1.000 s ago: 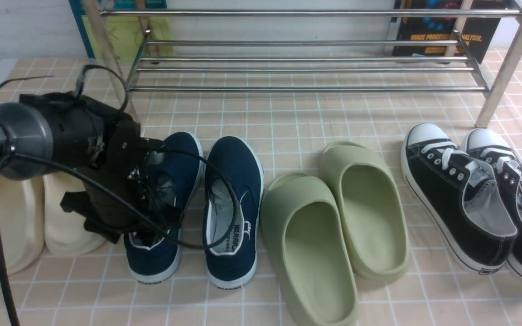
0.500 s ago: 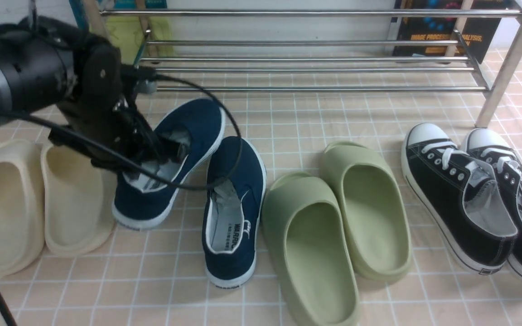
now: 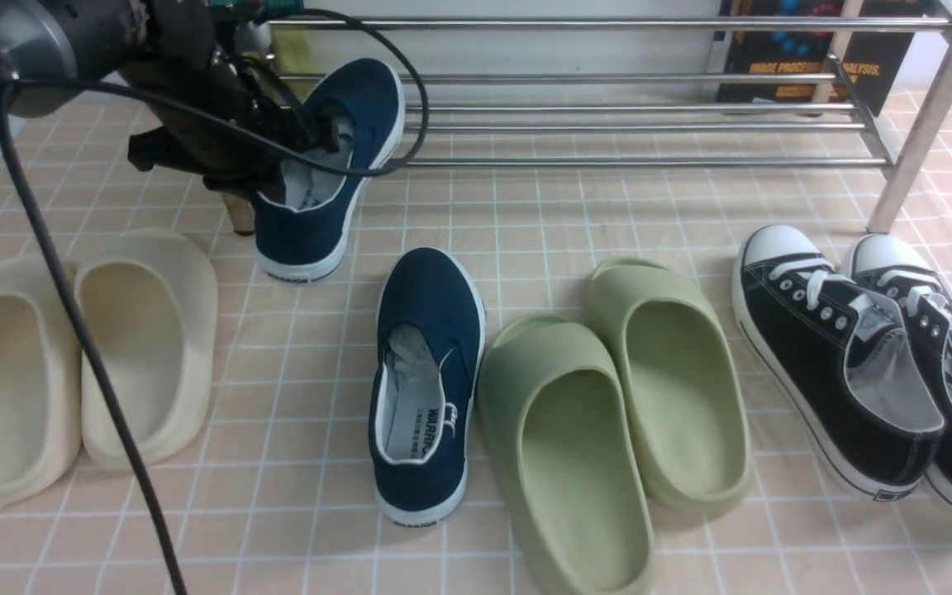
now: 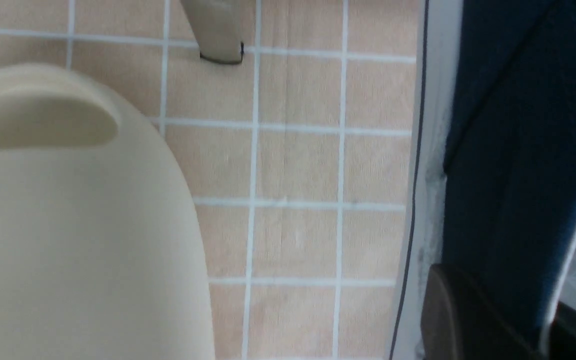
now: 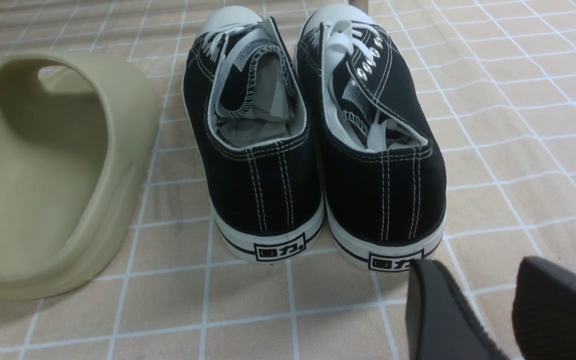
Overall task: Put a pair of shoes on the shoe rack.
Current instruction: Use the left arm to put a shoe into the shoe rack
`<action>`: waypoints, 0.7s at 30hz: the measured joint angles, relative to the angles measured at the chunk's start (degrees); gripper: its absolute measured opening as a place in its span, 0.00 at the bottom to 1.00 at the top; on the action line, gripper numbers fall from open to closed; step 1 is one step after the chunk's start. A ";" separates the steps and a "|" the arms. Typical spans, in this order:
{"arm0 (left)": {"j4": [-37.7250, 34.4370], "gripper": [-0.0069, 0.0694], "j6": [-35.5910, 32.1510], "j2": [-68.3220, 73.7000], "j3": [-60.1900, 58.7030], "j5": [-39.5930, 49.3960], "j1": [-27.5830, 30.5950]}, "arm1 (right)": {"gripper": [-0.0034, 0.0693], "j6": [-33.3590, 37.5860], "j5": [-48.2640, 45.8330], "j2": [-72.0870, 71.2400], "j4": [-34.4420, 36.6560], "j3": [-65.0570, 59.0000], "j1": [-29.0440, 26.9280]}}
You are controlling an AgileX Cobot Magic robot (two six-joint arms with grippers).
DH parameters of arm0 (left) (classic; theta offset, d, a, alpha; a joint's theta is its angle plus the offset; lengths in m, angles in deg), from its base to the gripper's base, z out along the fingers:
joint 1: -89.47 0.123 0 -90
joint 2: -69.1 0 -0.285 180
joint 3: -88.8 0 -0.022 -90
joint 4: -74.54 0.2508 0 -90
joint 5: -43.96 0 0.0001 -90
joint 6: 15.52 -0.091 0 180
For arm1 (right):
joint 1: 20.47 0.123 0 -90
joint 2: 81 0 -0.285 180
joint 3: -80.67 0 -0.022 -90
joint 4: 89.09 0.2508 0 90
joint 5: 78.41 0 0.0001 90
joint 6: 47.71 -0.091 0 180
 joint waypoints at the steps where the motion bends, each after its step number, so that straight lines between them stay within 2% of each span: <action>1: -0.31 0.14 0.00 1.55 1.73 -0.51 0.24 | 0.38 0.00 0.00 0.00 0.00 0.00 0.00; 7: -0.83 0.15 1.23 9.39 10.35 -4.81 0.39 | 0.38 0.00 0.00 0.00 0.00 0.00 0.00; 11: -0.87 0.19 3.76 13.87 16.08 -8.04 0.39 | 0.38 0.00 0.00 0.00 0.00 0.00 0.00; 17: -1.11 0.36 7.79 17.29 21.67 -12.41 0.39 | 0.38 0.00 0.00 0.00 0.00 0.00 0.00; 21: -1.17 0.51 8.41 17.48 22.22 -10.69 0.39 | 0.38 0.00 0.00 0.00 0.00 0.00 0.00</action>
